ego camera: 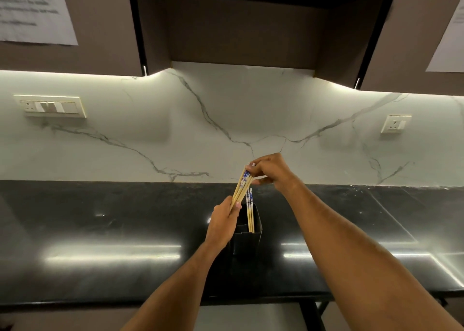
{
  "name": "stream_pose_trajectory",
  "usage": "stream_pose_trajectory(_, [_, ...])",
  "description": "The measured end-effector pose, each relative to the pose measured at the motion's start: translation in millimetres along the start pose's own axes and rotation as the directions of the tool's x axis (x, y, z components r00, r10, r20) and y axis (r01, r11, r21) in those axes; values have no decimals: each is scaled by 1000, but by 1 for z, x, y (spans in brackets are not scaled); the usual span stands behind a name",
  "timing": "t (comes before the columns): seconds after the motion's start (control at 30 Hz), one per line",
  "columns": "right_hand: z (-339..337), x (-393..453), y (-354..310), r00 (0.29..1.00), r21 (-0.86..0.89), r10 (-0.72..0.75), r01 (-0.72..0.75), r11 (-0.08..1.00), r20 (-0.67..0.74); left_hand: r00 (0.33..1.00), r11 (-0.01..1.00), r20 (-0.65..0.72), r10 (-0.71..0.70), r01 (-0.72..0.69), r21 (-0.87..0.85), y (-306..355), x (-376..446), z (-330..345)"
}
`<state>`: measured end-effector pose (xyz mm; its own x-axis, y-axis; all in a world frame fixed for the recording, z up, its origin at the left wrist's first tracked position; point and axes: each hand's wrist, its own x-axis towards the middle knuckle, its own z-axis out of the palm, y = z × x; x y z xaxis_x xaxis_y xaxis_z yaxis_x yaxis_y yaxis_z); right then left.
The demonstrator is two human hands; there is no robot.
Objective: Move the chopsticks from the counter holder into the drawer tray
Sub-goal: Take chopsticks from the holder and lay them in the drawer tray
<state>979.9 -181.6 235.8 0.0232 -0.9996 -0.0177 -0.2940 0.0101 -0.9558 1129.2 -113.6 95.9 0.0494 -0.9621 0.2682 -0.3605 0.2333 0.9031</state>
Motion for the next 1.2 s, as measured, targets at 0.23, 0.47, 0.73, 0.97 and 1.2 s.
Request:
stream_pose_trajectory(0.23, [-2,-22,-7,981,221,-10,54,974,-193,1000,999,29,-6,5,36,9,-27,-10])
stream_pose_trajectory(0.47, [-27,-32,-27,862,203,-224,345,916,-454,994,994,15,-104,105,-39,7,-34,-12])
stream_pose_trajectory(0.73, [-31,-36,-10,798,627,114,367,687,-591,896,603,-15,-444,286,-745,45,-3,-9])
stream_pose_trajectory(0.97, [17,-48,33,834,727,276,199,658,-478,831,167,0,-557,112,-980,79,28,8])
stream_pose_trajectory(1.2, [28,-46,70,819,251,104,51,967,-565,775,140,-83,-626,7,-990,78,36,14])
